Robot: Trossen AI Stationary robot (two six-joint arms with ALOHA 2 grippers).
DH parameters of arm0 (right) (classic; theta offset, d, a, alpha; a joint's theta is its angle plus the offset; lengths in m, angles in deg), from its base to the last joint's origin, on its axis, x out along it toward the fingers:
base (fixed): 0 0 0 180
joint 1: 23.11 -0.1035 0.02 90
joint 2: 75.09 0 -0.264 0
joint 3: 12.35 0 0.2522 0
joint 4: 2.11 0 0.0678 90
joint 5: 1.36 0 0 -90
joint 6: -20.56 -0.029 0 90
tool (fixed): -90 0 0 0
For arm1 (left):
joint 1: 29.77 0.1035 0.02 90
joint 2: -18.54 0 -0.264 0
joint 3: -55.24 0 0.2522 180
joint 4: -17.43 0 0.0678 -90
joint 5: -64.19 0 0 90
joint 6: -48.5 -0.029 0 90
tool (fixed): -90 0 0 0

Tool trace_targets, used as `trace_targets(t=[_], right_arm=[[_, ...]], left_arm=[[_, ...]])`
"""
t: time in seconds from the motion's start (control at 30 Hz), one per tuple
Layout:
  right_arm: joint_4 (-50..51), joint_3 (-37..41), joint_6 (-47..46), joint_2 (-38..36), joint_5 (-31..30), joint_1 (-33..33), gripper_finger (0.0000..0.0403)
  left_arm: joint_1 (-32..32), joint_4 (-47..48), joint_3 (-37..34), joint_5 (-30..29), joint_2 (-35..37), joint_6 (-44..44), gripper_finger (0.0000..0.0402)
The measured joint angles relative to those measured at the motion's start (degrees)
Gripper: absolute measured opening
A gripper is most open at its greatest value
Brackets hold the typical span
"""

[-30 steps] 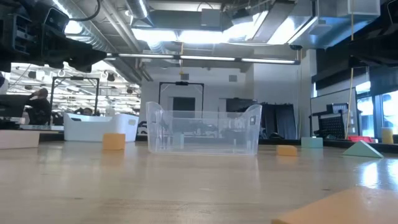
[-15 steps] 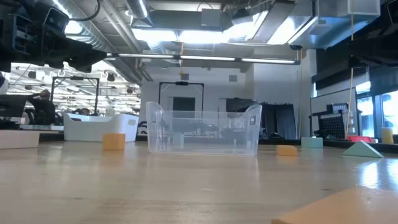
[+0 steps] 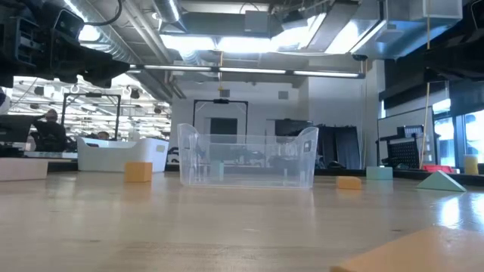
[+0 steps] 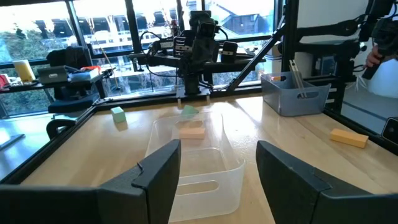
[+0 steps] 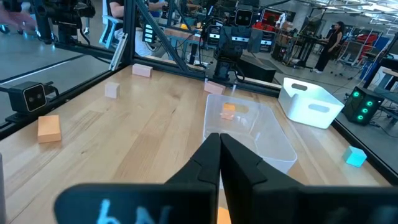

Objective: Sort & place blocks by color
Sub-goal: Put the top left yellow block into the white bin

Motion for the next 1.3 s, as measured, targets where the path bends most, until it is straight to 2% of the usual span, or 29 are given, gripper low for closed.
trace_targets(t=[0.3,0.43,0.5,0.6,0.73,0.9,1.1,1.2,1.3], right_arm=[[-0.01,0.00,-12.90,0.00,0.04,0.01,0.0014],[0.00,0.00,-12.52,0.00,0.02,0.01,0.0014],[0.00,0.00,-11.17,0.00,0.01,0.00,0.0014],[0.00,0.00,-10.01,0.00,-0.04,0.00,0.0014],[-0.02,0.00,-10.01,0.00,-0.02,0.00,0.0014],[-0.01,0.00,-10.26,0.00,-0.02,0.00,0.0014],[0.00,0.00,-10.20,0.00,0.20,0.00,0.0014],[0.00,0.00,-9.60,0.00,1.32,0.01,0.0014],[0.00,0.00,-8.45,0.00,2.02,0.00,0.0014]], left_arm=[[-0.02,-0.02,0.01,0.00,-0.01,0.02,0.0202],[0.00,-0.52,-0.04,-0.34,0.00,-0.32,0.0202],[0.00,-0.72,0.24,-3.75,-0.01,3.31,0.0202],[0.04,2.82,3.54,-9.83,-0.04,14.89,0.0202],[-0.04,12.69,12.30,-10.05,-1.77,13.50,0.0202],[-0.02,27.86,27.50,-13.11,-11.24,12.20,0.0202],[-0.04,47.48,43.33,-13.35,-32.71,11.77,0.0202],[-0.02,54.79,49.09,-13.38,-41.72,8.73,0.0202],[-0.12,56.68,52.07,-12.15,-48.62,4.46,0.0202]])
